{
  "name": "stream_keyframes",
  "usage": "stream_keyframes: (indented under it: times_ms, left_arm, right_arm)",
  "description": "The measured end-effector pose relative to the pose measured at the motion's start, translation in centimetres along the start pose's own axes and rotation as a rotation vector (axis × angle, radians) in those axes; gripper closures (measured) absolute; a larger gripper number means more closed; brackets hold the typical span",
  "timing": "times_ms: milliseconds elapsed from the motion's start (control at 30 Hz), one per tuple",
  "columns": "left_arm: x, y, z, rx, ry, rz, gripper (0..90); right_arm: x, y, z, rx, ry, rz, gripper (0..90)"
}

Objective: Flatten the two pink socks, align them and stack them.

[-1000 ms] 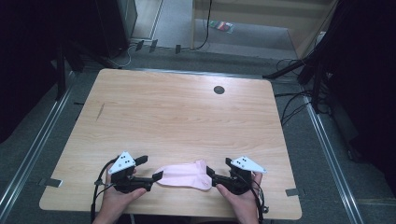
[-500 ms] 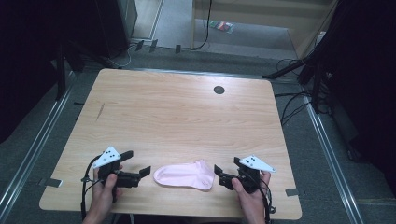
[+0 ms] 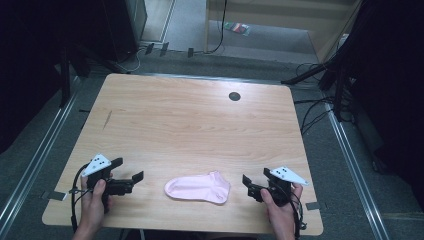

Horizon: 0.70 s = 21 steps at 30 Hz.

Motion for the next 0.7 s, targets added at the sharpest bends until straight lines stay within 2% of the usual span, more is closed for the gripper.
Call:
stream_keyframes:
  times_ms: [133,233,367,400,500,700]
  left_arm:
    - [1.3,0.6,-0.3,0.013,0.013,0.023,0.0]
    - [2.2,1.0,-0.6,0.022,0.012,0.061,0.0]
    - [3.0,1.4,-0.8,0.030,0.009,0.093,0.0]
    - [3.3,1.6,-0.9,0.028,0.016,0.097,0.0]
    - [3.6,2.0,-1.0,0.020,0.040,0.073,0.0]
    - [4.7,2.9,-1.5,0.032,0.020,0.126,0.0]
  right_arm:
    - [-1.2,0.7,-0.2,-0.003,-0.011,-0.016,14.0]
    - [-2.7,1.3,-0.3,-0.009,-0.042,-0.030,14.4]
    - [-3.8,1.8,-0.3,-0.017,-0.049,-0.040,14.4]
    - [-4.1,2.0,-0.4,-0.018,-0.052,-0.043,14.4]
    - [-5.0,2.5,-0.5,-0.022,-0.055,-0.058,14.3]
    - [-7.0,4.0,-1.1,-0.026,-0.084,-0.085,14.4]
Point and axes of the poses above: each handheld gripper's, and its own axes: y roughly backward along the jaws, z roughly out of its top, x roughly to its left, the point moved 3 cm from there along -y, roughly forward along the jaws, and after that the axes turned 1 degree about -x, right-handed, at the moved point
